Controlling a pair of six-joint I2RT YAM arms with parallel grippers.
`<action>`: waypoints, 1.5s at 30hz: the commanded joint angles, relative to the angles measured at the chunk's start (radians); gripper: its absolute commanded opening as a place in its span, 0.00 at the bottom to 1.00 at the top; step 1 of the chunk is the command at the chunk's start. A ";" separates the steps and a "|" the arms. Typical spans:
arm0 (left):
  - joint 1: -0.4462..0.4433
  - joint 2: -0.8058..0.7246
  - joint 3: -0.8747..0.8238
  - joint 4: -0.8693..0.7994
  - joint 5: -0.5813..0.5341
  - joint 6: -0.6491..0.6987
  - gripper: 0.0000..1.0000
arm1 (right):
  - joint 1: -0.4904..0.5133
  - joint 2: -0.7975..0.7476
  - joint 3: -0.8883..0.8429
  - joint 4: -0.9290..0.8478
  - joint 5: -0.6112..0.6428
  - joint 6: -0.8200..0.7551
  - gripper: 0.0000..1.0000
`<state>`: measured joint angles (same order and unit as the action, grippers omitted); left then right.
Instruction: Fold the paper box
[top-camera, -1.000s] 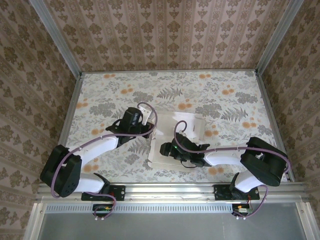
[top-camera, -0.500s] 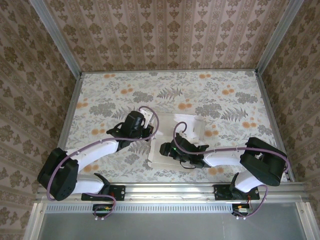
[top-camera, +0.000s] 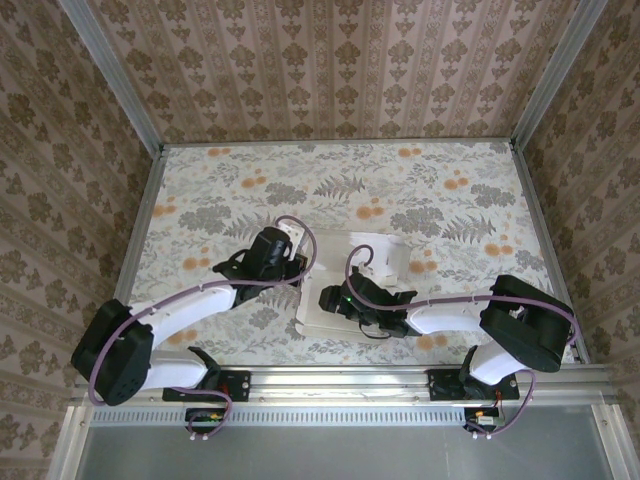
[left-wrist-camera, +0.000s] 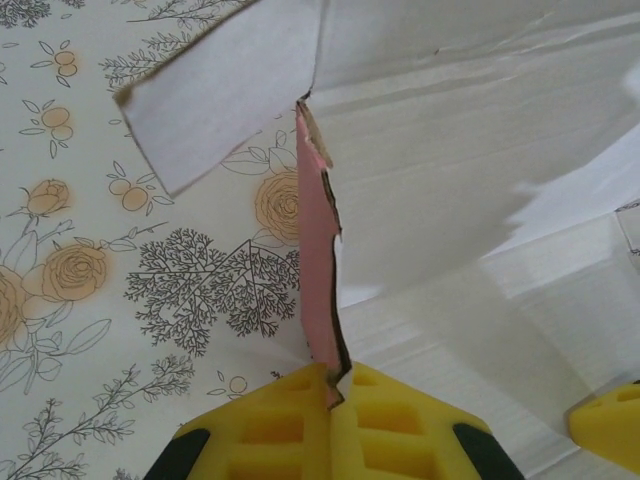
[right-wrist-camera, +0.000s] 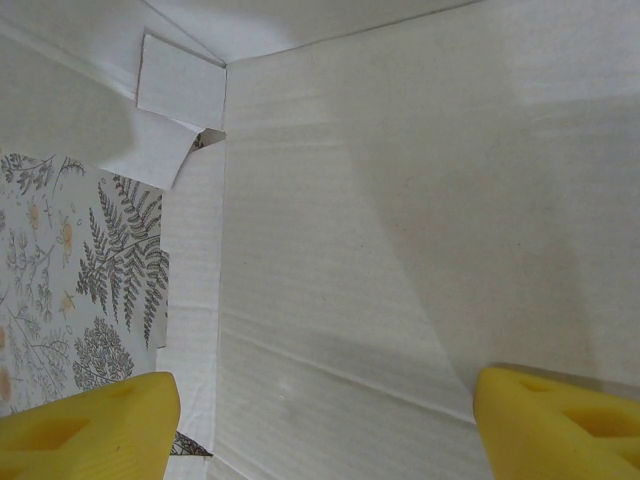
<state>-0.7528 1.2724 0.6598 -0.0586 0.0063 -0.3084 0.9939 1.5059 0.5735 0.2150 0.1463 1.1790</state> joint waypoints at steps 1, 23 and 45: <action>-0.016 0.019 -0.062 -0.150 -0.013 -0.034 0.00 | 0.006 0.022 0.017 -0.003 0.036 0.012 0.79; -0.065 -0.001 -0.142 -0.096 -0.115 -0.058 0.00 | 0.025 -0.004 0.015 -0.002 0.054 0.007 0.79; -0.084 0.057 -0.046 -0.096 -0.089 0.002 0.00 | -0.121 -0.425 0.215 -0.501 -0.333 -0.533 0.65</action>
<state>-0.8230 1.2900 0.6300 -0.0391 -0.1162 -0.3389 0.9070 1.1370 0.7372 -0.1257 -0.0952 0.7410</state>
